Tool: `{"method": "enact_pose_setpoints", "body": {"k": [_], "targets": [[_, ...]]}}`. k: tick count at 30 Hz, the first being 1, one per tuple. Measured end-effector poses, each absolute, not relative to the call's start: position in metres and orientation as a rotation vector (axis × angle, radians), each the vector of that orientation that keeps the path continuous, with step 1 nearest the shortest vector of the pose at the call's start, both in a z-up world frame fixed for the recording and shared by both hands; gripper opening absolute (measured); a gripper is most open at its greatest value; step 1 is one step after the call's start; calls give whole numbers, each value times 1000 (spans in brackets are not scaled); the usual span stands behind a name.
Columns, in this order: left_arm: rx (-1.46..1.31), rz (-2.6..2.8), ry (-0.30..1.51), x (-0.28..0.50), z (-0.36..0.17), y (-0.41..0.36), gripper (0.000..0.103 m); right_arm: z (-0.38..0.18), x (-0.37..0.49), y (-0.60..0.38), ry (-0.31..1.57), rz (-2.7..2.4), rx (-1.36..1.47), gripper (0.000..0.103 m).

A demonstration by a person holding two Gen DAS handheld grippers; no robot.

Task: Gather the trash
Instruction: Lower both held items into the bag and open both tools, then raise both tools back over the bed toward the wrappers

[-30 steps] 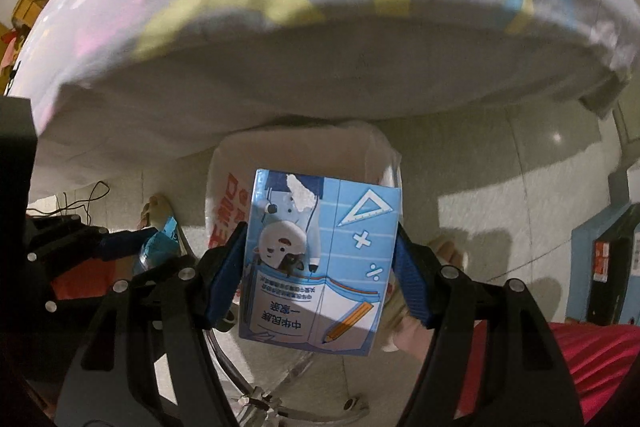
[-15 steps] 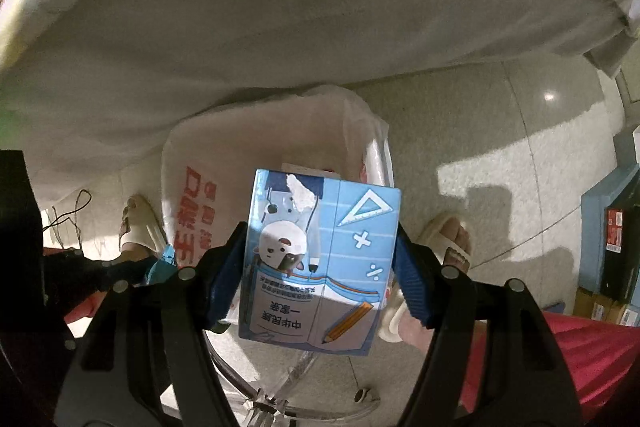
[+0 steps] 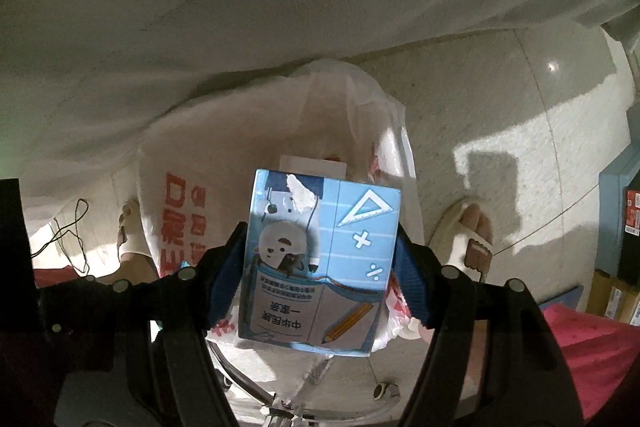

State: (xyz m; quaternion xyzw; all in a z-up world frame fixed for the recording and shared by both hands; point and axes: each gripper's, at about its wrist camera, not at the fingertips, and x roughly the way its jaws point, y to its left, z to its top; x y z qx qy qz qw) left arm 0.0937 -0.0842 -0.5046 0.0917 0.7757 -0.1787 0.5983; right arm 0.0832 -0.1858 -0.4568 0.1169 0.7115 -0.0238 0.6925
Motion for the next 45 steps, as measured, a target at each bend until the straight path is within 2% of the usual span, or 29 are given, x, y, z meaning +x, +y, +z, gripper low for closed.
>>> {"method": "enact_pose_setpoints", "body": {"k": [10,12,15,17,18,29,33,36,38,45], "targets": [[151,-405,1839,100,-521,-86,34,-470,88,-189,1619,-55,275,67],[152,-411,1847,100,-523,-87,40,-472,89,-190,1627,-49,290,68],[154,-397,1843,101,-523,-87,58,-475,88,-188,1636,-50,291,68],[134,-382,1844,102,-522,-85,63,-476,87,-189,1643,-51,294,70],[124,-384,1844,103,-522,-84,63,-476,87,-190,1642,-51,298,73],[127,-360,1810,102,-507,-76,71,-464,86,-182,1618,-43,286,74],[174,-339,1754,99,-489,-75,76,-446,80,-183,1598,-37,257,75],[193,-320,1701,94,-467,-70,79,-428,75,-185,1574,-31,235,82],[208,-306,1662,91,-449,-67,79,-411,72,-185,1548,-23,214,83],[155,-314,1542,83,-372,-46,81,-311,50,-163,1322,24,-30,94]]}}
